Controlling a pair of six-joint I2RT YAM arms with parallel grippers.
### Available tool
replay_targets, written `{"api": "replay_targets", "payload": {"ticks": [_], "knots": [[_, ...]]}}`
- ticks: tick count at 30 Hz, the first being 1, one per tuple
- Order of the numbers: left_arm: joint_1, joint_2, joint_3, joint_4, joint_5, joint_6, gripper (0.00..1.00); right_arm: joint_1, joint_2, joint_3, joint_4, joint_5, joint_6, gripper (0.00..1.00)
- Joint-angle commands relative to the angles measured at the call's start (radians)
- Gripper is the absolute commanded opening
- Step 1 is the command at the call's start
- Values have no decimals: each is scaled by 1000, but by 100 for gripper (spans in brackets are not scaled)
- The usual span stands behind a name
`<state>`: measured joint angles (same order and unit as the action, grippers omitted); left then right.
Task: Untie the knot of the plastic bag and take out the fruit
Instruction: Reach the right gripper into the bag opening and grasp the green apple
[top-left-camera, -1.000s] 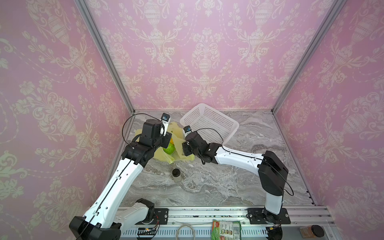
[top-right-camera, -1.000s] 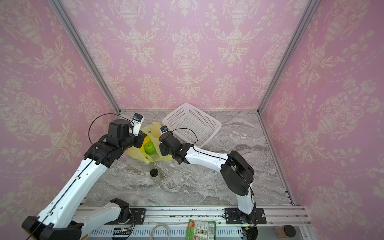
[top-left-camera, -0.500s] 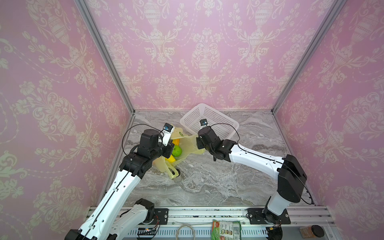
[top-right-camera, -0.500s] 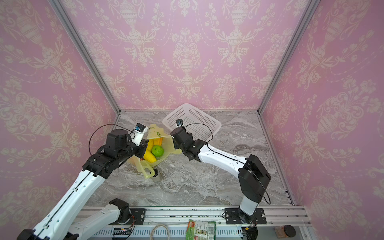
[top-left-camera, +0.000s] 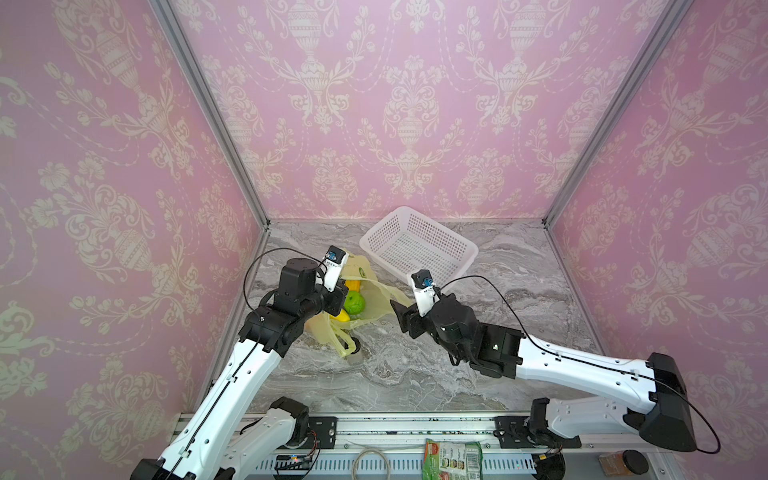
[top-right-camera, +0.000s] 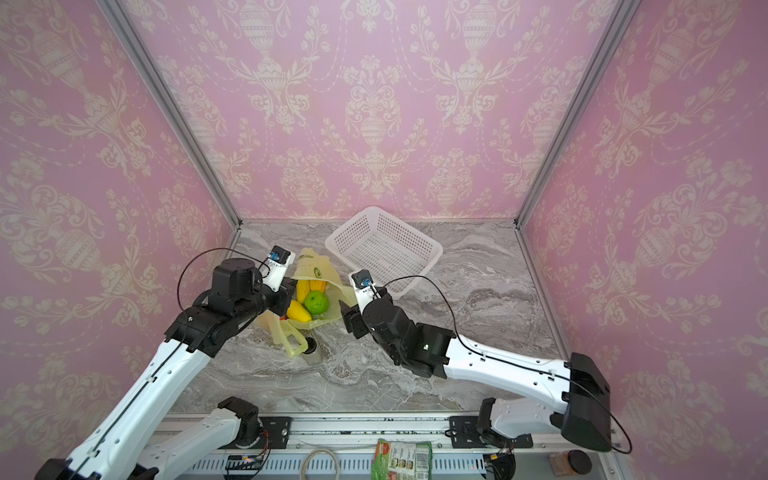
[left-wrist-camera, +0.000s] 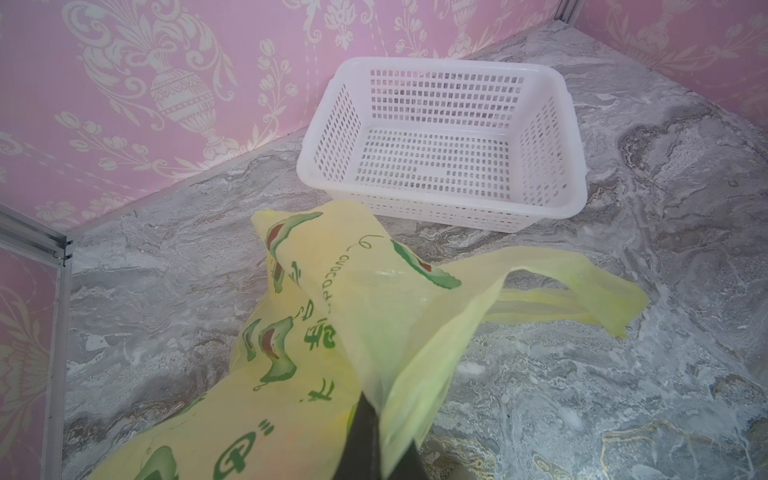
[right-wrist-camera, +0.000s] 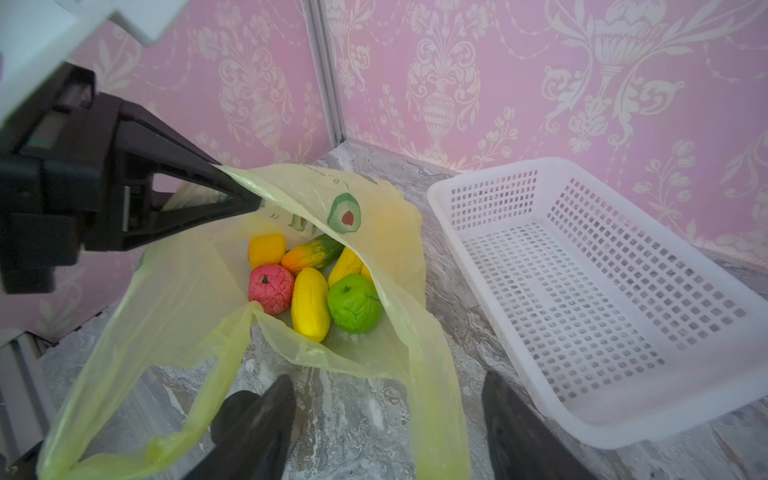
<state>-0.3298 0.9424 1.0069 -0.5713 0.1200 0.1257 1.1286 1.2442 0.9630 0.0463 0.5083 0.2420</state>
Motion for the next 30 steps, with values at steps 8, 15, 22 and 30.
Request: {"api": "replay_targets", "payload": {"ticks": [8,15,22,30], "knots": [[20,2,-13,14,36,20,0,33,261,46,132,-112,24,45],[23,-8,-11,13,41,19,0,17,533,257,85,-136,26,43],[23,-14,-8,13,74,18,0,-58,786,463,44,-139,77,54],[23,-13,-12,18,117,16,0,-108,1005,699,-83,-116,112,82]]}}
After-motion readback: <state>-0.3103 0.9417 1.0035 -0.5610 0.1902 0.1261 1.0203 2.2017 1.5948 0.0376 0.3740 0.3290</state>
